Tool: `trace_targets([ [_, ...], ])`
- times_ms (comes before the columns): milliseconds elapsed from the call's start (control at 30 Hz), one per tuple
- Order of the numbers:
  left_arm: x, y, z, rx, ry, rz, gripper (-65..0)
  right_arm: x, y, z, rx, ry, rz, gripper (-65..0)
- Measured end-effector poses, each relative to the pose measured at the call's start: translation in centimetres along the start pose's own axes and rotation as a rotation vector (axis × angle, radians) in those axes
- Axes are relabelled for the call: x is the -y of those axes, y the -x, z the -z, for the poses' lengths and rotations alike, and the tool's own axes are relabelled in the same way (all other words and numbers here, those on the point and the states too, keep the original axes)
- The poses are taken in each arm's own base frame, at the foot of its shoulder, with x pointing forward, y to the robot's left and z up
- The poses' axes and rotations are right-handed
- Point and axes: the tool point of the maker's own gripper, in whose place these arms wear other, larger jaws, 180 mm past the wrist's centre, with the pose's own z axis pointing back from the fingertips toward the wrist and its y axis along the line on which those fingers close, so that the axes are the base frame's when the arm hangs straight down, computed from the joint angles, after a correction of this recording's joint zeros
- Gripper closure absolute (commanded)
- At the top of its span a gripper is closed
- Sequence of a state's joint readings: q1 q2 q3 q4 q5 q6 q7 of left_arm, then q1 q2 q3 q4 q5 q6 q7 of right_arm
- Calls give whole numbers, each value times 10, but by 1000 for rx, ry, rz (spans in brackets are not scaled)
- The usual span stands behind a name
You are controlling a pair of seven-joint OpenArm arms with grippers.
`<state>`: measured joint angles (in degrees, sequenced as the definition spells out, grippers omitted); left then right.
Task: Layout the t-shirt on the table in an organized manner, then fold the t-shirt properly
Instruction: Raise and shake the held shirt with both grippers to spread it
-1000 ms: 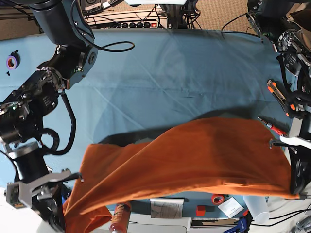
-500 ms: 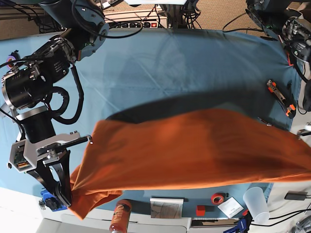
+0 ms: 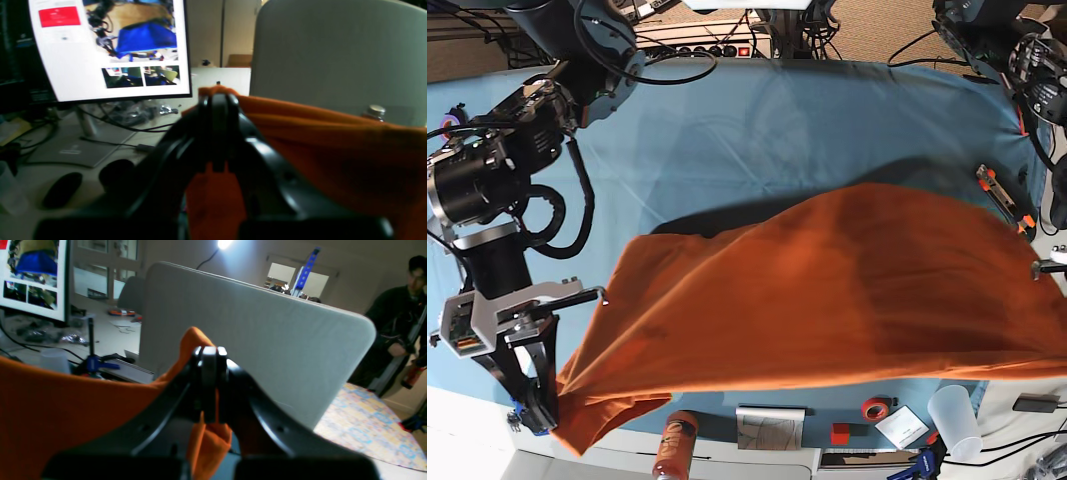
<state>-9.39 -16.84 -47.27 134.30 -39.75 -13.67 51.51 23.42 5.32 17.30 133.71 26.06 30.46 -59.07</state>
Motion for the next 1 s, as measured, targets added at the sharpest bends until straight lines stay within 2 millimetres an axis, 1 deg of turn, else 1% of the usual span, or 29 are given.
trace_targets([
  [67,0,-2,0,11,-1,-7,0,5,-9,3,24,10,-11,0],
  [200,-1,-14,0,76,-4,-11,0,11,-40,6,124,26,-32,0],
  [267,-1,-19,1,93,-3,-11,0,13,-49,7,150,29,-35,0],
  [433,-1,-41,5,173,-7,-12,0,15,-77,8,242,21,-35,0],
  [500,-3,-48,7,193,-18,-9,0,16,-87,8,274,24,-40,0],
  [633,1,-58,9,244,-14,-52,0,21,-108,7,337,35,-50,0],
  [733,2,-67,10,276,-7,-58,0,23,-115,7,355,40,-55,0],
  [800,2,-70,11,282,-7,-59,0,24,-118,8,364,38,-52,0],
  [867,2,-67,11,270,-7,-59,0,24,-116,12,352,25,-34,0],
  [933,2,-65,12,258,-6,-59,0,19,-112,13,336,-7,-19,0],
  [1000,4,-62,13,240,2,-64,0,15,-115,11,349,-31,-10,0],
])
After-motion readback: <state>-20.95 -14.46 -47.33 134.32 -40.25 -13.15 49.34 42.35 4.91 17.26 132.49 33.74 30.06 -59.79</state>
